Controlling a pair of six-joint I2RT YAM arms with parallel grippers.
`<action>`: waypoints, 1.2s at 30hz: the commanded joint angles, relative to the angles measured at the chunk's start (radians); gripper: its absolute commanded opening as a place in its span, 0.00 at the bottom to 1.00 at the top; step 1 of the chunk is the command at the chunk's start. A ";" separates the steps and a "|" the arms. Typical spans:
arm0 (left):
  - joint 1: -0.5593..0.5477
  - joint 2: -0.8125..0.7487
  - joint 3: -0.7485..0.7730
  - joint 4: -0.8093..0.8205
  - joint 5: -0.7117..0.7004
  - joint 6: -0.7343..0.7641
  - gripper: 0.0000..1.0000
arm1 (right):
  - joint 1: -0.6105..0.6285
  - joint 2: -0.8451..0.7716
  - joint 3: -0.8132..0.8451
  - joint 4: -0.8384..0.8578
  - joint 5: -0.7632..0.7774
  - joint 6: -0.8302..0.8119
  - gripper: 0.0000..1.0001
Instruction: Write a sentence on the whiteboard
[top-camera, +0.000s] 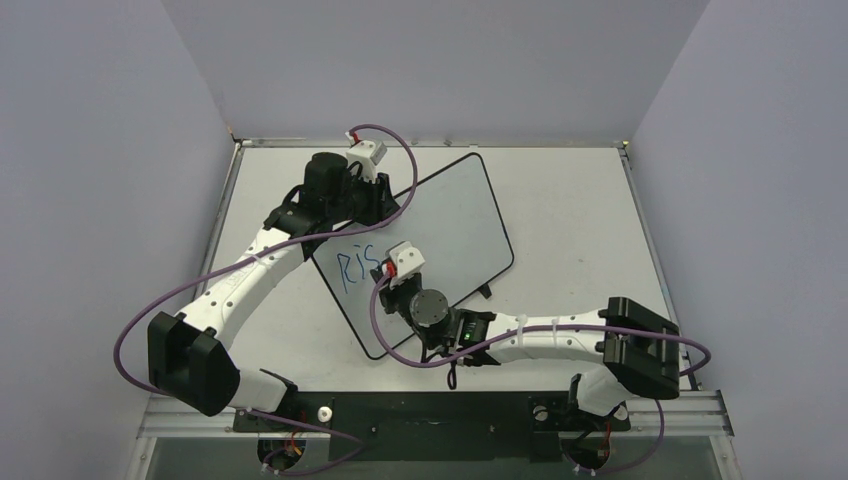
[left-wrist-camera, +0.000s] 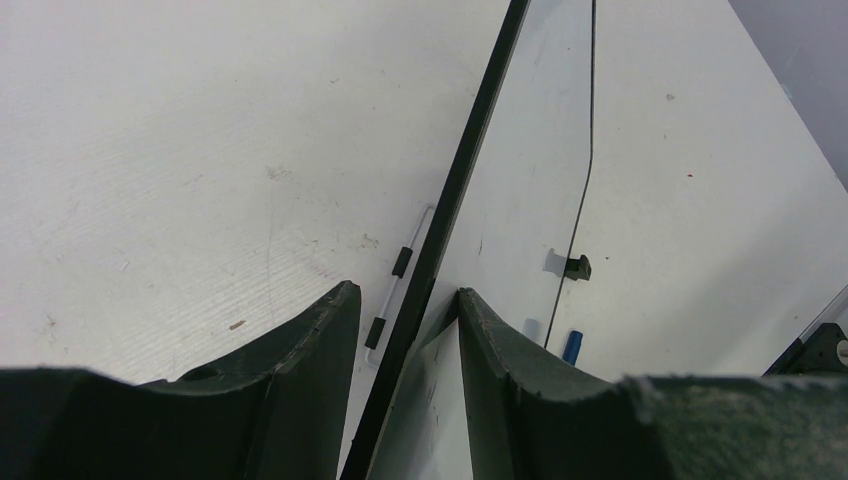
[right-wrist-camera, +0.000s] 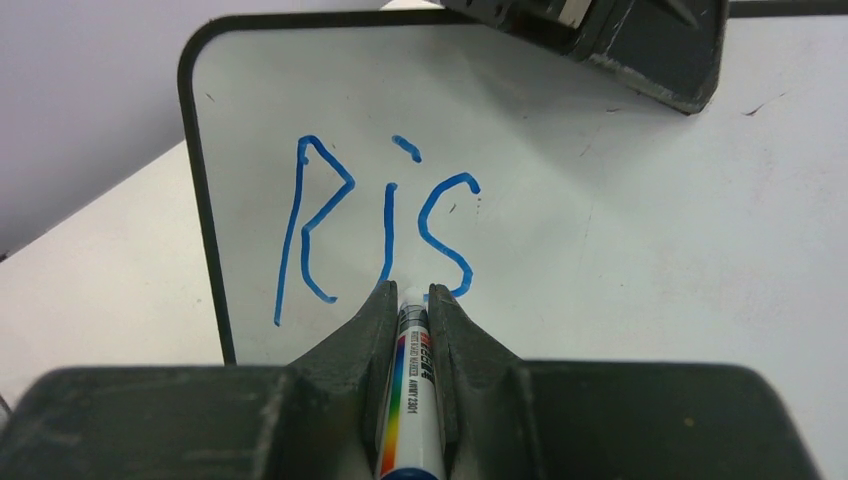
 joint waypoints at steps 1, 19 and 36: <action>-0.003 -0.056 0.024 0.088 -0.033 0.016 0.00 | 0.005 -0.100 -0.018 0.088 -0.011 -0.007 0.00; -0.014 -0.054 0.023 0.083 -0.046 0.022 0.00 | -0.050 -0.115 -0.068 0.160 0.055 -0.027 0.00; -0.018 -0.052 0.022 0.082 -0.055 0.026 0.00 | -0.081 -0.064 -0.061 0.196 -0.033 0.047 0.00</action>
